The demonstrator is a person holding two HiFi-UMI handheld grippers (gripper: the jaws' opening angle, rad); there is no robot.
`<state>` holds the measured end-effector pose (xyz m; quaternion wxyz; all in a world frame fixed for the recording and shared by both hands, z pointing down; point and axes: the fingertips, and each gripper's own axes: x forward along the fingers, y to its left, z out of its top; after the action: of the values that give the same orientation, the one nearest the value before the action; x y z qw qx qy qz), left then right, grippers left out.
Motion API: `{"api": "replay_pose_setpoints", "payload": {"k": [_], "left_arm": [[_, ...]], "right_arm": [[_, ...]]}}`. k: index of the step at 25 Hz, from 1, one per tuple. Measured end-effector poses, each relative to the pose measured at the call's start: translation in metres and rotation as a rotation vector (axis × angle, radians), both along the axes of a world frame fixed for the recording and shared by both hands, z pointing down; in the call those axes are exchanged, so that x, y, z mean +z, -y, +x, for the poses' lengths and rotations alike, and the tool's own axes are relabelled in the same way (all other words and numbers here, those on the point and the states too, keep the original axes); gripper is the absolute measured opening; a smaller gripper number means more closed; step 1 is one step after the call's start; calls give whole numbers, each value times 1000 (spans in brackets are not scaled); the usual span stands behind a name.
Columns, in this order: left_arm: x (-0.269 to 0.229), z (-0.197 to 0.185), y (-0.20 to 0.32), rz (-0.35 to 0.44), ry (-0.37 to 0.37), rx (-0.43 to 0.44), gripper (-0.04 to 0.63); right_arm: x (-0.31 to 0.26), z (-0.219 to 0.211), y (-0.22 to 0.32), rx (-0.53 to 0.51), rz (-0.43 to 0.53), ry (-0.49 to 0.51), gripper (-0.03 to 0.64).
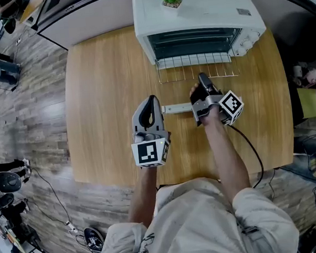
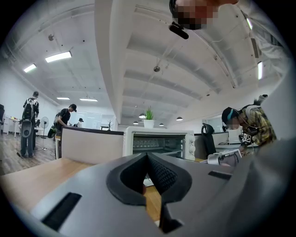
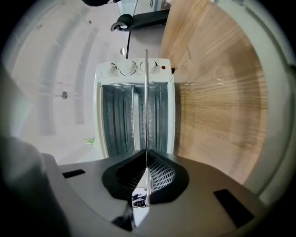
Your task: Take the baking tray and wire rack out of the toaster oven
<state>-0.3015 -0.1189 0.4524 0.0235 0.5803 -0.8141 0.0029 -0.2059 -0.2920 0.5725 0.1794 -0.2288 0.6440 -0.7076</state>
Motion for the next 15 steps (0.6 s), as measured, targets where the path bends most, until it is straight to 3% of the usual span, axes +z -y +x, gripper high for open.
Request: {"api": "replay_pose_setpoints", "payload": {"k": [15], "left_arm": [[-10,44,-31,20,0,27,15]], "right_arm": [[-20,42,-49,-36,54,35,32]]}}
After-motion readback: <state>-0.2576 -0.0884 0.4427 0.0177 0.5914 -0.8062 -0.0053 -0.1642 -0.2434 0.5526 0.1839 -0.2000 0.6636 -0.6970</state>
